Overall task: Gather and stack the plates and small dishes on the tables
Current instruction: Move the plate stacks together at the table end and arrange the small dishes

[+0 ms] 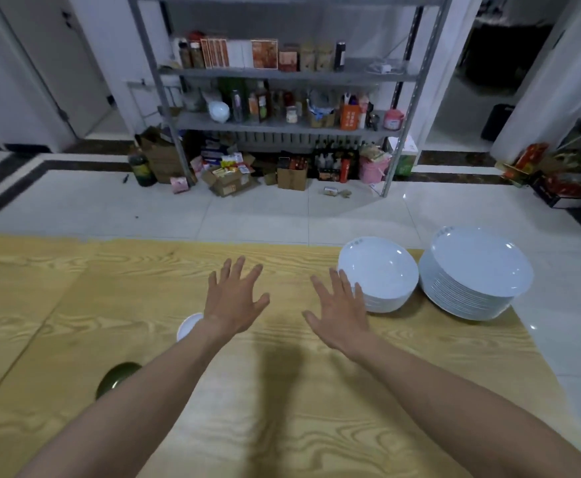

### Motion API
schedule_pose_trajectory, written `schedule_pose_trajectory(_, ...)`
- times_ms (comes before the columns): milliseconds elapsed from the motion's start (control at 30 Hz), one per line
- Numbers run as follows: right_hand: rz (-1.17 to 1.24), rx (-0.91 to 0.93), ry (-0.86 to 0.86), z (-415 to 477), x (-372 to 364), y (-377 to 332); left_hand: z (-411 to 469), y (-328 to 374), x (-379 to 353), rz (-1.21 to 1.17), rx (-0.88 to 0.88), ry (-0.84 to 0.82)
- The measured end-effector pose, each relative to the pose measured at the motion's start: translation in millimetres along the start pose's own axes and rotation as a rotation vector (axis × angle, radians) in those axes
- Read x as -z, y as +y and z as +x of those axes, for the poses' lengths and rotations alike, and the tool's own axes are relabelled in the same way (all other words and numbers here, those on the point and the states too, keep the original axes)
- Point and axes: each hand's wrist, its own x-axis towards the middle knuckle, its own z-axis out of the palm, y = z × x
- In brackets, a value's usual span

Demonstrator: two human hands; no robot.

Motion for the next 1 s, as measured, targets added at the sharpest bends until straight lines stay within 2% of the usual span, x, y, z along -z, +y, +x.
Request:
schedule_pose_trajectory(267, 0.036, 0.138, 0.018, -43.5, -27.4, -129.3, -99.8, -105.2, 12.7, -0.044, 0.089, 0.015)
schedule_pose_trajectory(567, 0.077, 0.234, -0.006, -44.1, -47.4, -184.8, -149.8, -160.3, 2.6, -0.168, 0.266, 0.058)
schedule_pose_trajectory(667, 0.149, 0.214, -0.036, -39.1, -59.0, -192.5, -159.5, -174.8, -4.6, -0.269, 0.362, 0.082)
schedule_pose_trajectory(1000, 0.673, -0.046, -0.207, -3.3, -102.1, -197.1, -187.1, -208.7, -58.2, -0.586, 0.746, 0.042)
